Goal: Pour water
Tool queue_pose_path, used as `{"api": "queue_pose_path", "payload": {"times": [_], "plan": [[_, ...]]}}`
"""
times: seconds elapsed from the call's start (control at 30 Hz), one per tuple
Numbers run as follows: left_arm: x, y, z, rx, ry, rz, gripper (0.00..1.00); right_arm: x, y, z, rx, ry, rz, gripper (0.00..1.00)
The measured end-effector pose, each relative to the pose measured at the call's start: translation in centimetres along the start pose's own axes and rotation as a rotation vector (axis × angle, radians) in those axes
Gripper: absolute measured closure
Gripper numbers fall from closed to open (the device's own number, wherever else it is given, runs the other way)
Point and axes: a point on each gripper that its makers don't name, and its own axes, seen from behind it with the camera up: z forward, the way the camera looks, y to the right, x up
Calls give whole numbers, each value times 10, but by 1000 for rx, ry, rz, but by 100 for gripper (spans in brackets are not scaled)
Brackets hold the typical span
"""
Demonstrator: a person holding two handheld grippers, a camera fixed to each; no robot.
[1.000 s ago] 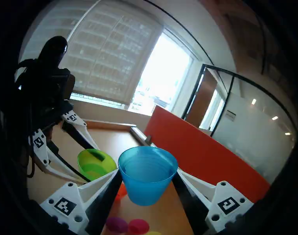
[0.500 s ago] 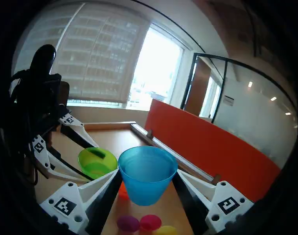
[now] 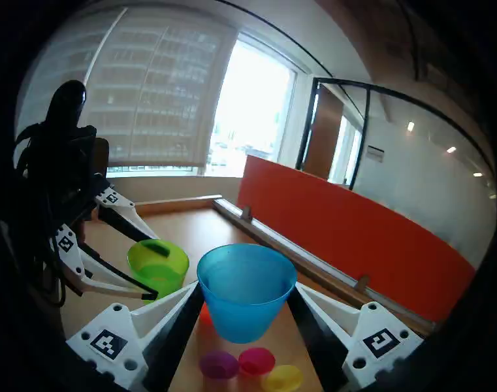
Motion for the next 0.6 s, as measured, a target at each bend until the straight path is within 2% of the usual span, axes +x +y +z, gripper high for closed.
{"api": "queue_pose_path", "payload": {"times": [0.6], "plan": [[-35, 1, 9, -7, -55, -2, 14, -54, 7, -15, -46, -95, 53, 11]]}}
